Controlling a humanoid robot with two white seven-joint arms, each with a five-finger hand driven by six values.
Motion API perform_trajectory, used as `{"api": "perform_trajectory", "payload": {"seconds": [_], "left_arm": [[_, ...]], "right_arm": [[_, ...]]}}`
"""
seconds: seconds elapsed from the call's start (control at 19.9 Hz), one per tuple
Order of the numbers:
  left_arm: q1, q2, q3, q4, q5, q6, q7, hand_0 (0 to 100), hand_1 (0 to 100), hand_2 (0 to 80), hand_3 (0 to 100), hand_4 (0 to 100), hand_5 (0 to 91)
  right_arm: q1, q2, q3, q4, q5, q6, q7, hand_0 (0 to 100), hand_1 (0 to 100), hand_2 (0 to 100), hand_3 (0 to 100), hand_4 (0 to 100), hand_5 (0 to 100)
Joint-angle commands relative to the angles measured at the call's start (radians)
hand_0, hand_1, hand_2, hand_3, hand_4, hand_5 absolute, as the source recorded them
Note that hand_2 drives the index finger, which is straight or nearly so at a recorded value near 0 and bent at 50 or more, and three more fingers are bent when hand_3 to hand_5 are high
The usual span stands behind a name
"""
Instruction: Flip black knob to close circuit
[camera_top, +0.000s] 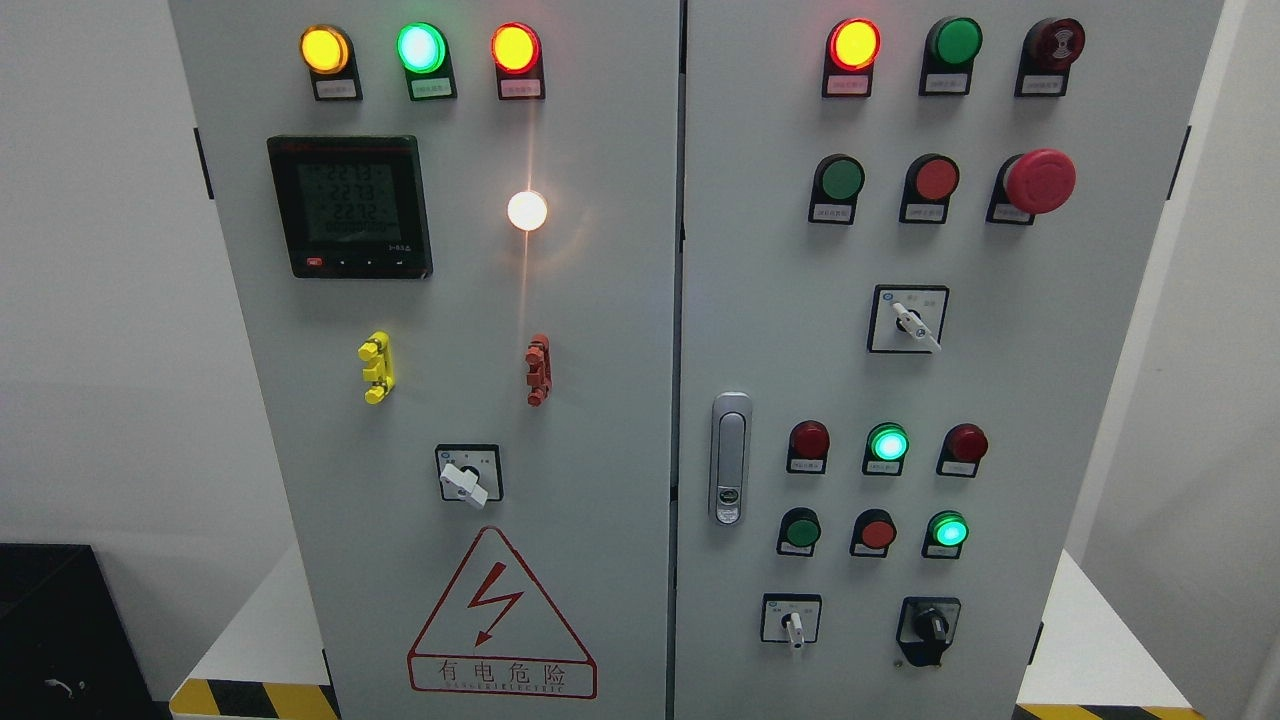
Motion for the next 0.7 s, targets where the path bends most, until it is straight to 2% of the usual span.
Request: {"api": "perform_trajectory", "payload": {"seconds": [0.0, 0.65], "left_arm": [[0.0, 0.0, 0.0, 0.001, 0.0, -0.001, -0.001, 12, 56, 0.0, 0, 0, 0.0], [0.0, 0.0, 0.0, -0.001, 0.0, -0.001, -0.001, 12, 56, 0.0, 0, 0, 0.0]], "right_arm": [[-0.002, 0.0, -0.004, 0.037, 0.0, -0.001, 0.0, 0, 13, 0, 0, 0, 0], [-0.026, 0.002, 0.007, 0.027, 0.034, 0.006, 0.012, 0, 12, 0, 0, 0, 0]]}}
